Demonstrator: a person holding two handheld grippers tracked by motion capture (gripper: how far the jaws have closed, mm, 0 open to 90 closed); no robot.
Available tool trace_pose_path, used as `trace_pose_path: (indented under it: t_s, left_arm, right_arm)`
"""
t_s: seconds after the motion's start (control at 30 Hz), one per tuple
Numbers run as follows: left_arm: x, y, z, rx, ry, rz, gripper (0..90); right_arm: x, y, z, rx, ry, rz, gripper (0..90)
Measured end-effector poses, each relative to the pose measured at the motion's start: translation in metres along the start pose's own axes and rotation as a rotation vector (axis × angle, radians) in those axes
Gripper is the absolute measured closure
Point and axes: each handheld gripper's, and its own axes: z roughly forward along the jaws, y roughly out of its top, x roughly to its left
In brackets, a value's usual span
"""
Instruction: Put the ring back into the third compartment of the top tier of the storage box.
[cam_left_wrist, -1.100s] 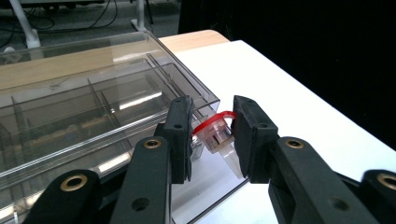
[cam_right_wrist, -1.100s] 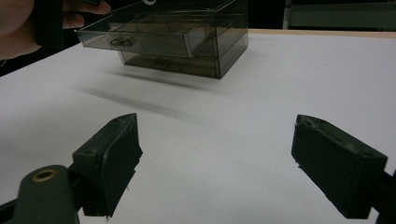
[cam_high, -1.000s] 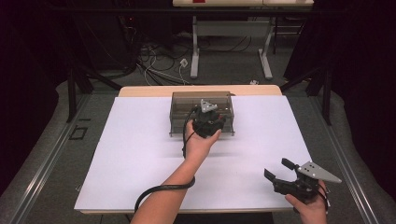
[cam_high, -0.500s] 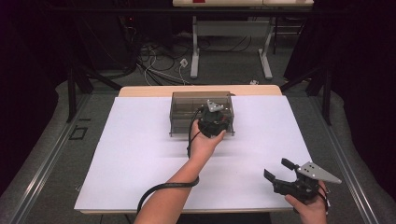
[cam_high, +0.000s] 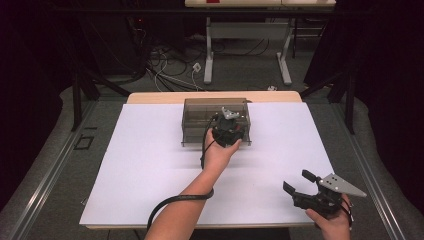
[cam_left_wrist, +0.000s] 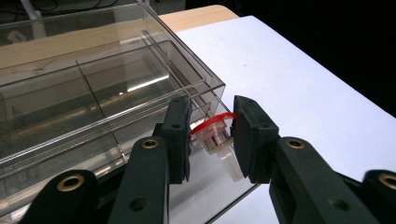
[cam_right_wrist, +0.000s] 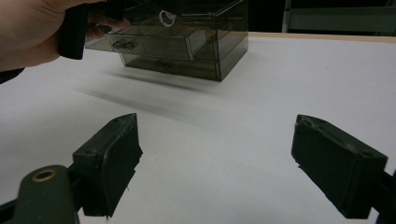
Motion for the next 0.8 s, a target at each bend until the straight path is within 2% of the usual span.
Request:
trace_pose_path:
  t_s: [0.13, 0.7, 0.8]
  left_arm:
    - [0.000, 0.000, 0.000, -0.003, 0.007, 0.002, 66.4]
    - [0.009, 0.000, -0.013, -0.043, 0.017, -0.038, 48.7]
    - [0.010, 0.000, -0.016, -0.045, 0.032, -0.017, 44.8]
  right_arm:
    - [0.000, 0.000, 0.001, -0.011, 0.000, -0.002, 14.7]
    - [0.001, 0.000, 0.000, 0.000, 0.003, 0.003, 14.7]
    - [0.001, 0.000, 0.001, -0.005, 0.001, -0.001, 14.7]
